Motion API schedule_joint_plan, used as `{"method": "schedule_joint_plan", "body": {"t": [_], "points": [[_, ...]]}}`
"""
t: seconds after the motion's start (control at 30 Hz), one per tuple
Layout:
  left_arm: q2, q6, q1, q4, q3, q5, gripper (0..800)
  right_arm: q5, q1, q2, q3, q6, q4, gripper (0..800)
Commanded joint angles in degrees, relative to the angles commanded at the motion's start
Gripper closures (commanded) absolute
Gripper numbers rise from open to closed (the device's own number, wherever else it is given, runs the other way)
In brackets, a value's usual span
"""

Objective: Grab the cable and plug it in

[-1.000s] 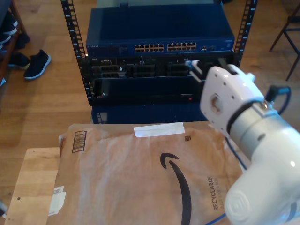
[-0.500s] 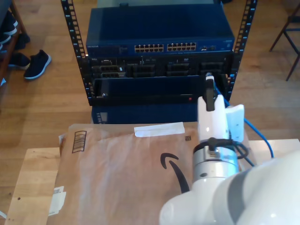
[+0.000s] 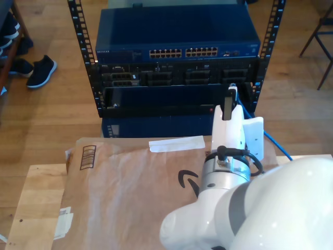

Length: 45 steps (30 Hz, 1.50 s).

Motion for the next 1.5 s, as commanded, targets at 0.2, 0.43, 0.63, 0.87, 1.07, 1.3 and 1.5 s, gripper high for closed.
{"method": "schedule_joint_plan", "body": {"t": [0.2,0.43,0.63,0.87,1.07,1.3,1.5], "points": [[-2.3,5.8,4.2,-1.8,3.3,-0.4,0,0.4,-0.1,1.0,-3.3,-0.5,0.0,800],[-2.0,10.8,8.7,-1.7,9.6,-10.3,0,0.4,-0.1,4.6,-3.8,-1.1,0.6,800],[-1.7,12.9,13.2,-1.9,14.1,-22.4,0,1.0,-0.2,5.6,-4.6,-1.1,2.0,800],[-1.6,12.8,13.3,-2.0,14.1,-22.4,0,1.9,-0.1,10.7,-11.2,-1.1,2.0,800],[-1.6,12.8,13.3,-2.0,14.1,-22.4,0,1.7,0.0,10.8,-14.9,-1.6,1.6,800],[-1.6,12.8,13.3,-2.0,14.2,-22.4,0,2.5,0.8,11.0,-15.4,-4.4,1.8,800],[-1.6,12.8,13.3,-2.0,14.1,-22.4,0,4.0,2.4,12.0,-13.1,-4.7,2.5,800]]}}
